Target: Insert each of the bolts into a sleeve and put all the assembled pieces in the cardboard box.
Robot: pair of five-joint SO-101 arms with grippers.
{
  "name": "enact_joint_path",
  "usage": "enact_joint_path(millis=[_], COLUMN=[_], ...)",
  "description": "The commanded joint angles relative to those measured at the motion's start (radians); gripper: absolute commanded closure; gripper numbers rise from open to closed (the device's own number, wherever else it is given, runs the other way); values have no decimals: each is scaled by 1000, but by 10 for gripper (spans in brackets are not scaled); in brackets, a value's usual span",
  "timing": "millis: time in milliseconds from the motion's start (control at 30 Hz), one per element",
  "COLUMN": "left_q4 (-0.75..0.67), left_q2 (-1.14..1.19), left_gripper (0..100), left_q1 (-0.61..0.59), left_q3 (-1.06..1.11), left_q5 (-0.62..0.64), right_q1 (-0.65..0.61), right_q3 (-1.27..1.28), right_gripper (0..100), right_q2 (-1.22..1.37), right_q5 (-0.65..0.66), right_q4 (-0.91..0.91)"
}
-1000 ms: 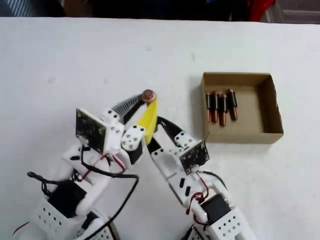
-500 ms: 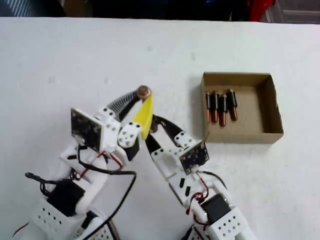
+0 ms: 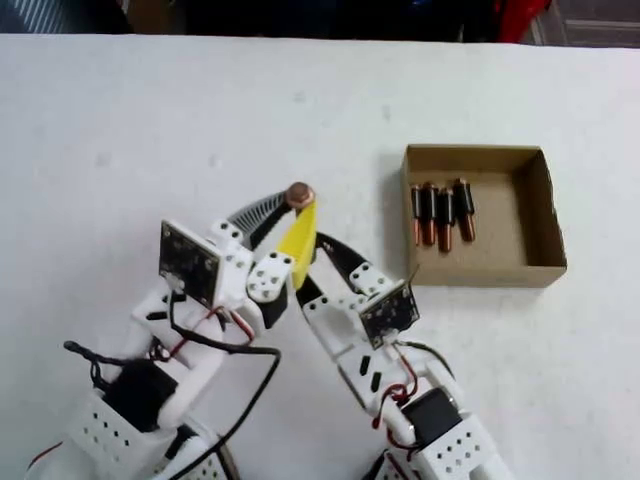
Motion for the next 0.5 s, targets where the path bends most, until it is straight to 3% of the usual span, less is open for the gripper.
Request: enact_joint_path(millis=[0,467], left_q4=[-25,-34], left_q2=[-10,-15], left_gripper=[978,977], left_q1=[13,-25], left_q3=[-8,163], left_q5=[2,-5], right_q1=[-10,-7], right_q3=[9,9], right_gripper=[975,975], right_q2=[-12,-7], right_q5=[12,12], right_q4=[-19,-19])
